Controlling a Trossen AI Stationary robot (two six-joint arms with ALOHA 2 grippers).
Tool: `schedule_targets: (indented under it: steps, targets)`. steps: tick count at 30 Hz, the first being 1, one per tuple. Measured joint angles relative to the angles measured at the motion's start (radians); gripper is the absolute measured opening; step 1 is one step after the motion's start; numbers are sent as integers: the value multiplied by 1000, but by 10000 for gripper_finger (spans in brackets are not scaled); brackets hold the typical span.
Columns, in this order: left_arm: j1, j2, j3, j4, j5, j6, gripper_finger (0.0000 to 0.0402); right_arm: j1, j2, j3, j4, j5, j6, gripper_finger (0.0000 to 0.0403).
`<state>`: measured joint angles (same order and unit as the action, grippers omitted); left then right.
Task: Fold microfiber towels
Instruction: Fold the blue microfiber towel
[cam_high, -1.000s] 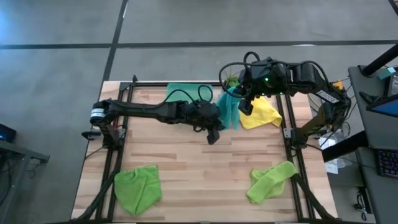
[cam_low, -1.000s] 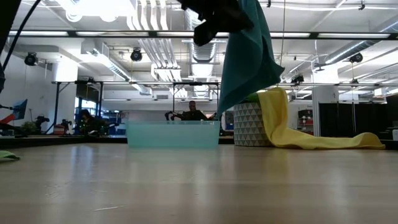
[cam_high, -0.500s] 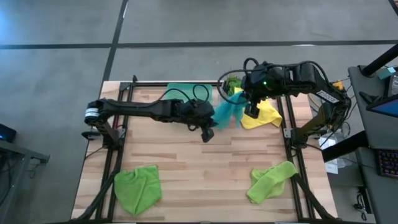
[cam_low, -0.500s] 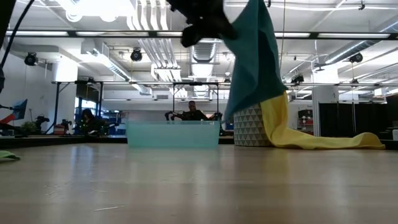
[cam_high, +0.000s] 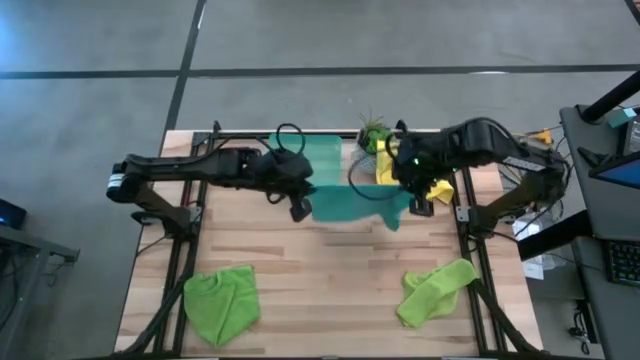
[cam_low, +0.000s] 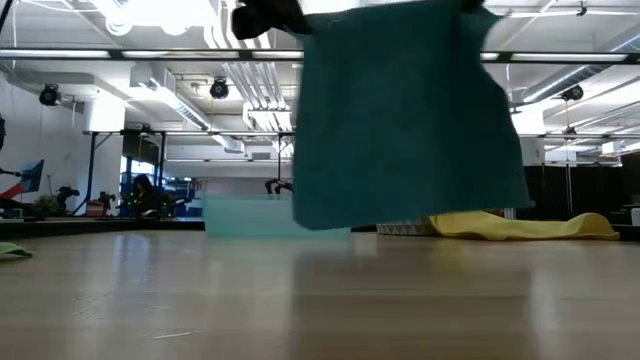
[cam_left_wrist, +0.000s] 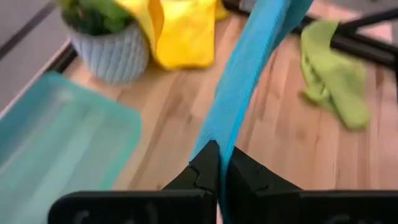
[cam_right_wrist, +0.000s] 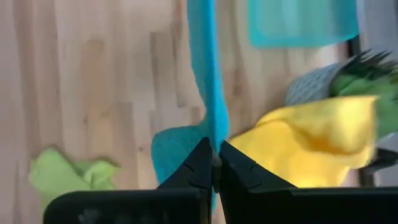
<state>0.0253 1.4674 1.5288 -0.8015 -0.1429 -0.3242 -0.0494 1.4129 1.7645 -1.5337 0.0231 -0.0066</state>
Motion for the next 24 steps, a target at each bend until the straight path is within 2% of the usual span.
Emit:
schedule_targets:
  steps: [2,7,10,15,19,24]
  targets:
    - [-18,-10,0,-48,32,-11,0,24,-58,-101,53,-28,48,9]
    - [-101,-8,0,-64,172,-79,0,118,-219,-337,246,-184,246,9]
    - [-168,-1,0,-62,260,-163,0,227,-286,-438,373,-233,398,9]
    - [-303,3,0,20,319,-325,0,448,-329,-523,627,-296,594,9]
    - [-386,3,-11,34,308,-378,0,540,-304,-562,706,-273,628,9]
    - [-399,2,-120,-1,144,-401,0,460,-291,-657,790,-296,503,9]
